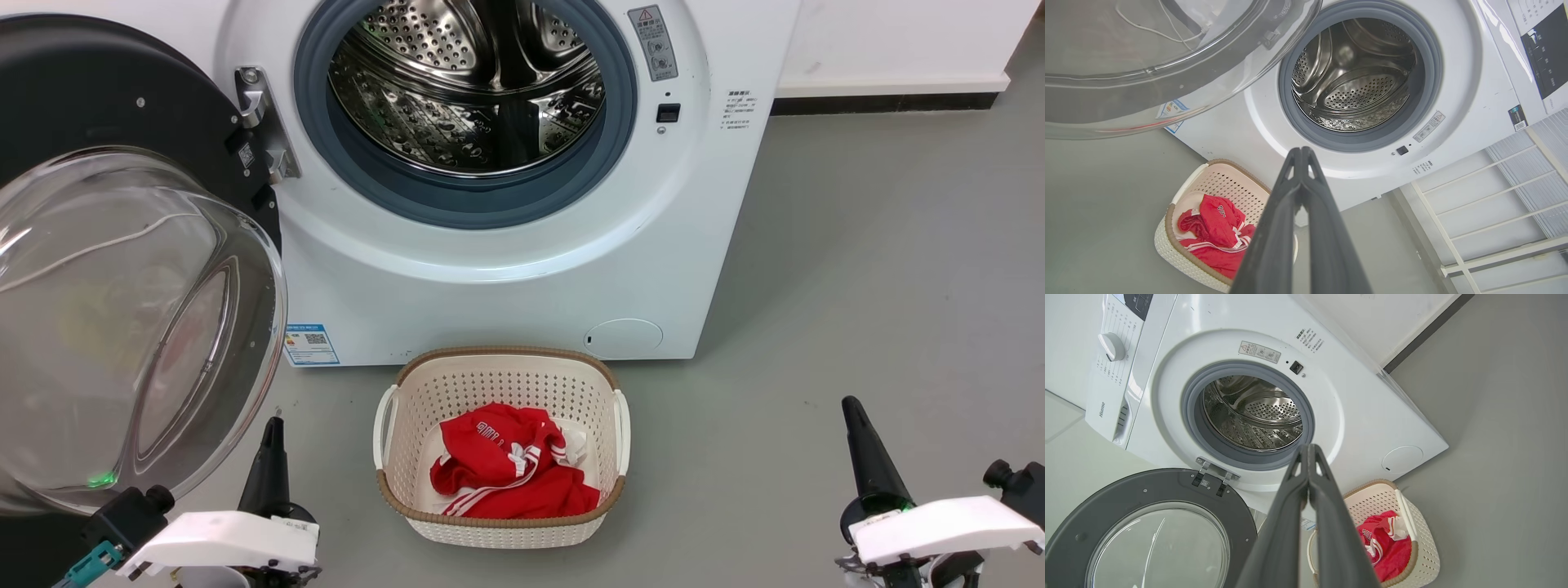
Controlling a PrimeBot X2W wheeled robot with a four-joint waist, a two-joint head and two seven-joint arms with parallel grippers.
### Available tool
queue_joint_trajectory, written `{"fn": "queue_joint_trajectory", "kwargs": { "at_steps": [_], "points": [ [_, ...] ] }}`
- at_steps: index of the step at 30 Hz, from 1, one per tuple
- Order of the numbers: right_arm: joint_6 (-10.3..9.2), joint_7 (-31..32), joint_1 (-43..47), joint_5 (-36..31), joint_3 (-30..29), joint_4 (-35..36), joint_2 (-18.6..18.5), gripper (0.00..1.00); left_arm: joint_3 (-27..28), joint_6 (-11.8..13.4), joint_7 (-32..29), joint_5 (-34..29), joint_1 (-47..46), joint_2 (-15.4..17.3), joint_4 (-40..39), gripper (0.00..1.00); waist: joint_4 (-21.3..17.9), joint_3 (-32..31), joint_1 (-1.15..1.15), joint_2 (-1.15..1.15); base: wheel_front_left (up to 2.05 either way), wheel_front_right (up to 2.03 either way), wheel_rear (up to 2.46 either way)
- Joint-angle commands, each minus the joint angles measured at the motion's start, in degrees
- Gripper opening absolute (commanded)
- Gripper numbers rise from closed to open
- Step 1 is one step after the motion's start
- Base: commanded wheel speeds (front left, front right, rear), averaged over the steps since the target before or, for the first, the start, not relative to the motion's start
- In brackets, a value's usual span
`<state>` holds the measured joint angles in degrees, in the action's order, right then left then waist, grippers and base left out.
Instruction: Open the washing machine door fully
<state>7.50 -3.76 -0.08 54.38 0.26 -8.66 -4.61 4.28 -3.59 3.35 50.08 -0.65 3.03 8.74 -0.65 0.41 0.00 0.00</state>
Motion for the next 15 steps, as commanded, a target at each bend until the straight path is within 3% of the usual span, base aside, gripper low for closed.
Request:
{"fn": "queue_joint_trajectory", "kwargs": {
  "at_steps": [1, 15],
  "points": [
    [0.0, 0.29, -1.71, 1.86, -0.26, 0.28, -0.42, 0.0, 0.29, -0.46, -0.41, 1.92, -1.67, 0.15, -0.23, 0.0, 0.01, 0.0, 0.0, 0.0, 0.0, 0.0, 0.0],
    [0.0, 2.01, -2.69, 10.72, -1.05, -0.98, -0.48, 0.0, 0.77, -1.27, -2.65, 11.06, -2.69, 0.08, 1.03, 0.0, 0.12, -0.04, 0.0, 0.0, 0.0, 0.0, 0.0]
  ]
}}
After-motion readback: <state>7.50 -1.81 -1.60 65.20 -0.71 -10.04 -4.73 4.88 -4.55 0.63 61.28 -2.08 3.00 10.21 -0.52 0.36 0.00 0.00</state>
